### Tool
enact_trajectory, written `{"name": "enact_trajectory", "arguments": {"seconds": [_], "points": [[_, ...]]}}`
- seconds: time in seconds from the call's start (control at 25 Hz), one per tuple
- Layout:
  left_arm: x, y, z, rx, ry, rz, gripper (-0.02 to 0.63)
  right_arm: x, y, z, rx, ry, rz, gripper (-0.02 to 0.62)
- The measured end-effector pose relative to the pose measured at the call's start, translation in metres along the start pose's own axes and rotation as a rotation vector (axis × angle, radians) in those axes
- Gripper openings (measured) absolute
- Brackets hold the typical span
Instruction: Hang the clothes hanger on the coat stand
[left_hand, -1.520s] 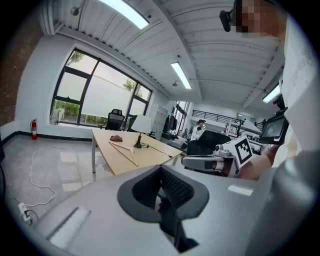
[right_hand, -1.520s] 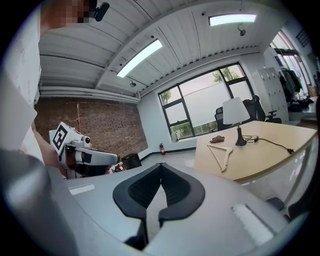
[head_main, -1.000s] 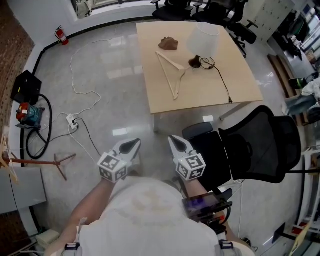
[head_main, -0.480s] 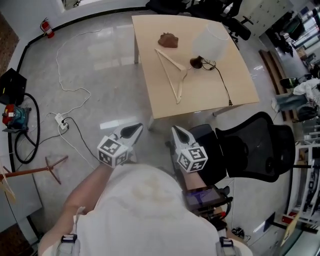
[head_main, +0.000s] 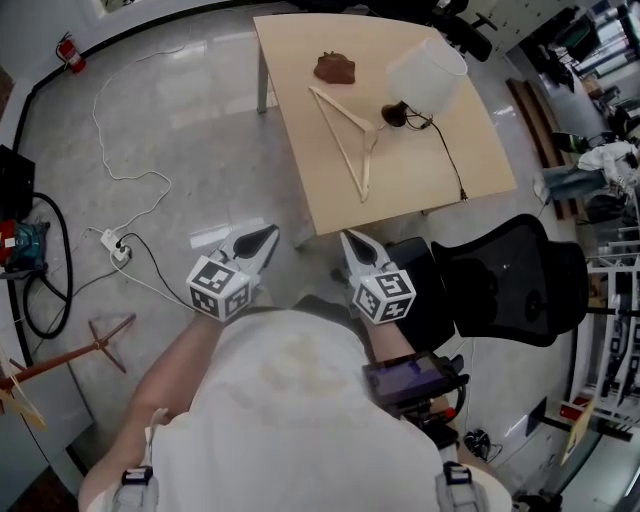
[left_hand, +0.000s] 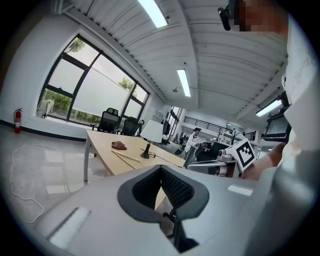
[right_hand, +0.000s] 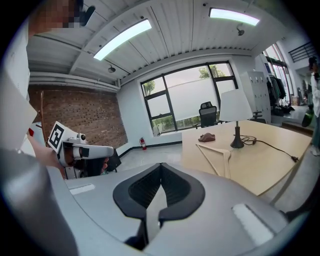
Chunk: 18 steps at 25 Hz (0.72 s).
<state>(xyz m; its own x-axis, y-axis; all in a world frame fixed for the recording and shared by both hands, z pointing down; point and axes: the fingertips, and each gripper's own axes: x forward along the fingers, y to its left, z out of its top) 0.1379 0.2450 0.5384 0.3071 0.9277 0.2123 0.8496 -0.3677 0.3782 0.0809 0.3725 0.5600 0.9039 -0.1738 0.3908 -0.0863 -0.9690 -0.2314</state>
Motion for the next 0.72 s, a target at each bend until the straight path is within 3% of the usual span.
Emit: {"name": "enact_trajectory", "arguments": {"seconds": [0.4,0.72], "points": [[0.008,0.032,-0.005,-0.031,0.028,0.056,0.002,0.041,-0.026,0.001,0.009,0.032,0.008,0.014],[0.057,0.048,0.017,0.007,0.07,0.068,0.002,0.082,-0.075,0.015,-0.021,0.056,-0.001,0.014]]}}
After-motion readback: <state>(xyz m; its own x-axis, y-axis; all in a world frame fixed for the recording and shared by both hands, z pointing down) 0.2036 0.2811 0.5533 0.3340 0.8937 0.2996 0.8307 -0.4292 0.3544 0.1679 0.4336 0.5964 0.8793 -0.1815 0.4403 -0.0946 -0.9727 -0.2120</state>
